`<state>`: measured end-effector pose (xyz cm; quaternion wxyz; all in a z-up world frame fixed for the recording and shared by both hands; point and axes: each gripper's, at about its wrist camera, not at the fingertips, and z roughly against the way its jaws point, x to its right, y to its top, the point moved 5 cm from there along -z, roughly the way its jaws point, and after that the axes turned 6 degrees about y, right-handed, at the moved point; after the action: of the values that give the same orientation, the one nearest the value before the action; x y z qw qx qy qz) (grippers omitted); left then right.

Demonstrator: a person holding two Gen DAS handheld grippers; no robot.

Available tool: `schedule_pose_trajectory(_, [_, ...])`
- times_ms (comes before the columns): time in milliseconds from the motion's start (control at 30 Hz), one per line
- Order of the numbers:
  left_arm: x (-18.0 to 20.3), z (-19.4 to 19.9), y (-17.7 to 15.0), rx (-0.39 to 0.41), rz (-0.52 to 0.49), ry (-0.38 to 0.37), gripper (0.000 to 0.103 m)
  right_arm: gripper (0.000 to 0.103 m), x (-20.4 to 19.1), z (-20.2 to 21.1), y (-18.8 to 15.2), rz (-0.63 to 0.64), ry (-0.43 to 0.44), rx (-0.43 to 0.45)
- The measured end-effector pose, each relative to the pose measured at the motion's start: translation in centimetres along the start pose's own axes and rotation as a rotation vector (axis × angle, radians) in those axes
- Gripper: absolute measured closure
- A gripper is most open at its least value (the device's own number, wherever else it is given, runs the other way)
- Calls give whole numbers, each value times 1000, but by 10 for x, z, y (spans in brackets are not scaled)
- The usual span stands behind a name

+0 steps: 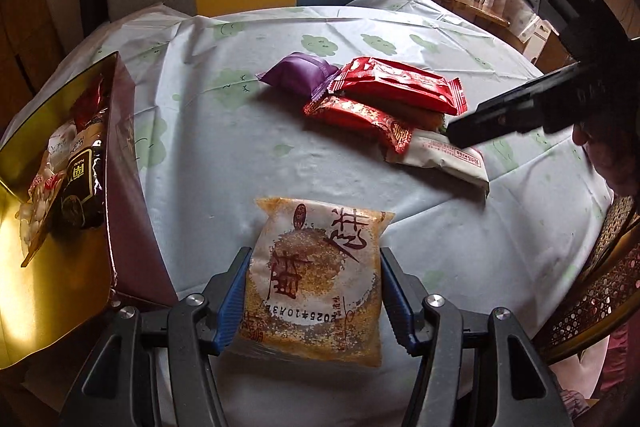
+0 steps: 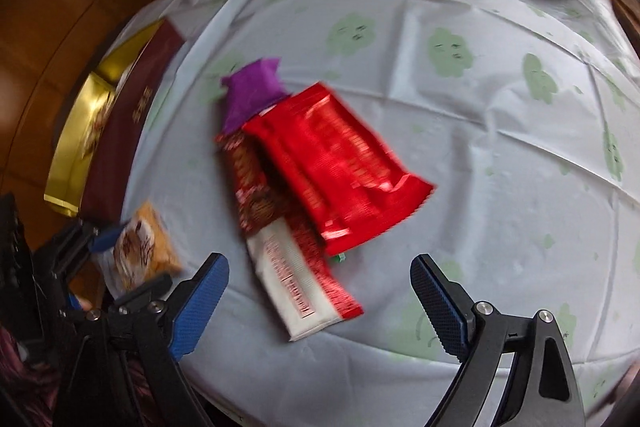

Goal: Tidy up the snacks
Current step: 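Hold the tan packet up while the right gripper grasps the white Rosskiss wafer packet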

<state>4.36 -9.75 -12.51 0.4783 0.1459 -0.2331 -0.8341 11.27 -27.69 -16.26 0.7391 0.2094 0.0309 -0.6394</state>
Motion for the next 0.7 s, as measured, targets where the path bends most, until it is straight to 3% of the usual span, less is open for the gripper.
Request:
schedule_pose_trajectory(133, [0, 1, -2, 11, 8, -6, 41, 27, -13, -15, -4, 60, -18, -42])
schedule_pose_trajectory(200, [1, 3, -4, 16, 10, -6, 41, 44, -18, -24, -7, 104, -53, -71])
schedule_pose_trajectory(233, [0, 3, -4, 18, 10, -6, 41, 46, -21, -24, -8, 130, -76, -67])
schedule_pose_trajectory(267, [0, 2, -4, 20, 11, -8, 41, 57, -24, -24, -9, 148, -72, -62])
schedule_pose_trajectory(300, [0, 3, -4, 22, 12, -9, 41, 61, -29, -23, -9, 162, -39, -58])
schedule_pose_trajectory(367, [0, 3, -4, 25, 12, -10, 41, 63, -38, -23, -13, 194, 5, -61])
schedule_pose_trajectory(567, [2, 6, -3, 21, 2, -2, 42, 61, -42, -30, -17, 224, -17, -76])
schedule_pose_trajectory(700, [-1, 19, 1, 35, 20, -44, 42, 61, -44, -34, -19, 264, -49, -72])
